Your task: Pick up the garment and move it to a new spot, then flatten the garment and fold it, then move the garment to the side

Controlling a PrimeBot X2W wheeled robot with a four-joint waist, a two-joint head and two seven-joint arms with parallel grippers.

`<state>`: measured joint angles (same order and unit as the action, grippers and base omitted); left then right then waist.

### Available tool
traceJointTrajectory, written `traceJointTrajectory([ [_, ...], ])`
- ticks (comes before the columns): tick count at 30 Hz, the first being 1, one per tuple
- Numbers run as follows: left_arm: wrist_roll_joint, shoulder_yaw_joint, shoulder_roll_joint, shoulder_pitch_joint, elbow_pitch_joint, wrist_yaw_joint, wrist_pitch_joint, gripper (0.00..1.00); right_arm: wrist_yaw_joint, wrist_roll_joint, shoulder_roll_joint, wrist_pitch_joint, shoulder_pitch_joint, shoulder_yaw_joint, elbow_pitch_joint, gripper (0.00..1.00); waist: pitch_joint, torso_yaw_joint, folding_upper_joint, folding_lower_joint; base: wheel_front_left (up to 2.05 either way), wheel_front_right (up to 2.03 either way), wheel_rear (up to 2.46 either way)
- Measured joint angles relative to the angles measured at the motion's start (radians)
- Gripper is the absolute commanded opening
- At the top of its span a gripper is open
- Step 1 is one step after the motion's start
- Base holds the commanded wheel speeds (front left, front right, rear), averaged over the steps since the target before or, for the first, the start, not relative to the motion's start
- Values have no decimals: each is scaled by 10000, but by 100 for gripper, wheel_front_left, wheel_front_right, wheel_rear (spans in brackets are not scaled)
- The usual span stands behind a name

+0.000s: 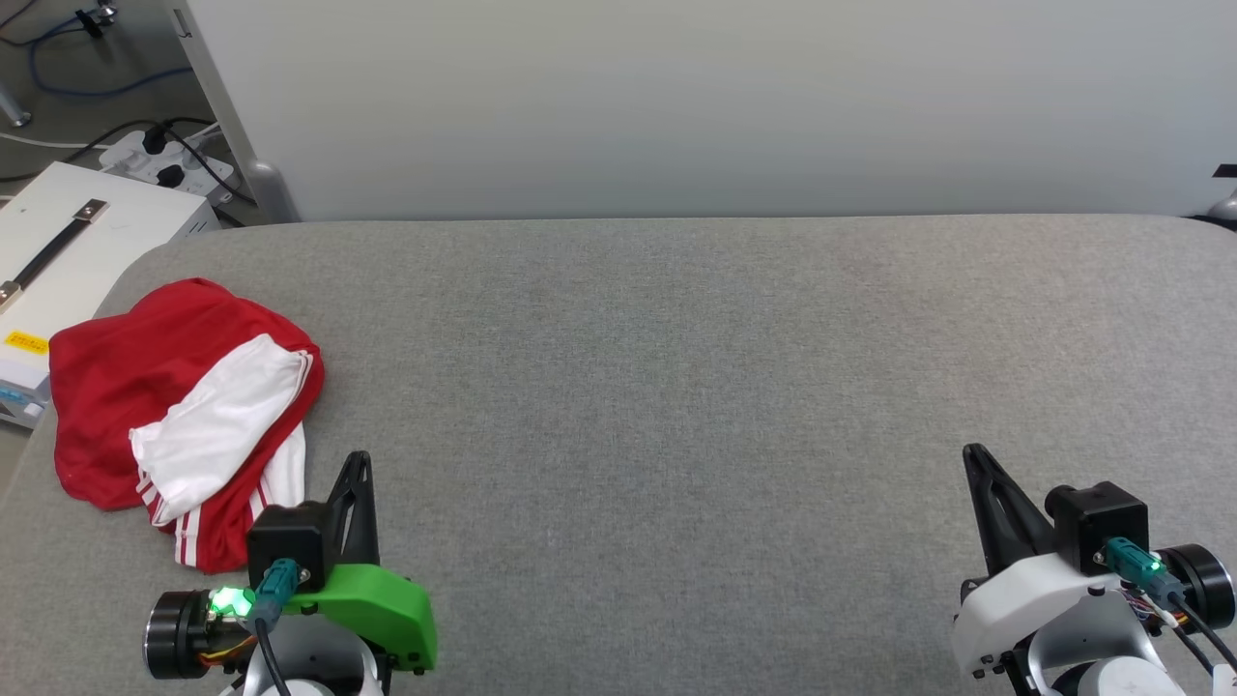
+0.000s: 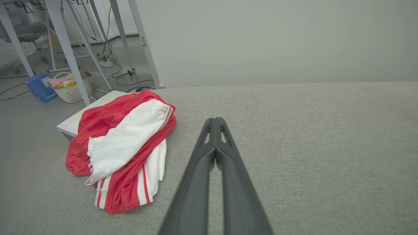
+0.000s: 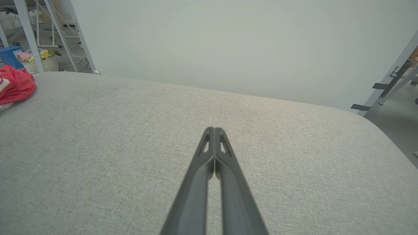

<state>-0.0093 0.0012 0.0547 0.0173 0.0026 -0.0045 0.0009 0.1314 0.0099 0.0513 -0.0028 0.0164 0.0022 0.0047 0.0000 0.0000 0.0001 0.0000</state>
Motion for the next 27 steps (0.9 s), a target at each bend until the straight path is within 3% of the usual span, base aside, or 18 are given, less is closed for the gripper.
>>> traceJointTrajectory([
  [23, 0, 0, 0, 0, 0, 0, -2, 0, 0, 0, 0, 0, 0, 0, 0, 0, 0, 0, 0, 0, 0, 0, 0],
  [24, -4, 0, 0, 5, 0, 0, -2, 100, 0, 6, 0, 0, 2, 2, 0, 100, 0, 0, 0, 0, 0, 0, 0],
  [27, -4, 4, 2, 12, 4, 0, 0, 100, 0, 15, 0, 0, 3, 4, 4, 100, 1, 0, 0, 0, 0, 0, 0],
])
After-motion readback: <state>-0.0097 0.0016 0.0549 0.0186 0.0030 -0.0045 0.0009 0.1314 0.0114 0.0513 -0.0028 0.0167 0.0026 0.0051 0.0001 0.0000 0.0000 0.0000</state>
